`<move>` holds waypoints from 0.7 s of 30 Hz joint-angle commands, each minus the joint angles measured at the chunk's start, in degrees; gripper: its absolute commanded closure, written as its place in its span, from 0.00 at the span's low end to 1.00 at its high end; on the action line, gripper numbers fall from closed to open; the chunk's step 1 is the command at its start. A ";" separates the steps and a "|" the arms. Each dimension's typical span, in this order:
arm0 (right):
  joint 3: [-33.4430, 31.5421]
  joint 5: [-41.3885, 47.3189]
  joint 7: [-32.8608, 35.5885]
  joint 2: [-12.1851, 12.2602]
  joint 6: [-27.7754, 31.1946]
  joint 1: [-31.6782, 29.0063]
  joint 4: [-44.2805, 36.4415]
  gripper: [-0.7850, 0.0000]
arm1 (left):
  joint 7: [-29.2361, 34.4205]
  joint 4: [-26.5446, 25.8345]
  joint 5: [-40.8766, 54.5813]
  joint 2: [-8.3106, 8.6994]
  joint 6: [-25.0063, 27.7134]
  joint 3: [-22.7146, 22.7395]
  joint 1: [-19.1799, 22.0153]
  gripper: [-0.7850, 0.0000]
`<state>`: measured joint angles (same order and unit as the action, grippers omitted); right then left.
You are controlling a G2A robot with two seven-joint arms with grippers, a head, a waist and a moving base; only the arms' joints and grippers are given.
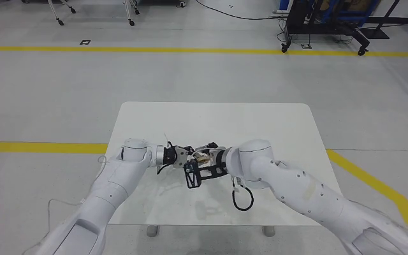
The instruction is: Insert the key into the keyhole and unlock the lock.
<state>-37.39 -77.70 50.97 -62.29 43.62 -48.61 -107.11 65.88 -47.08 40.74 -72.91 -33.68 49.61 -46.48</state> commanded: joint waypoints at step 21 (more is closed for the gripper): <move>-11.08 18.42 -21.89 1.82 4.23 -6.71 5.07 1.00 | -6.54 -2.41 5.10 0.06 12.59 5.07 -1.59 1.00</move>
<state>-48.05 -62.38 30.77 -60.57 45.99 -55.02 -103.29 59.40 -49.44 45.87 -72.85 -20.99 54.64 -48.04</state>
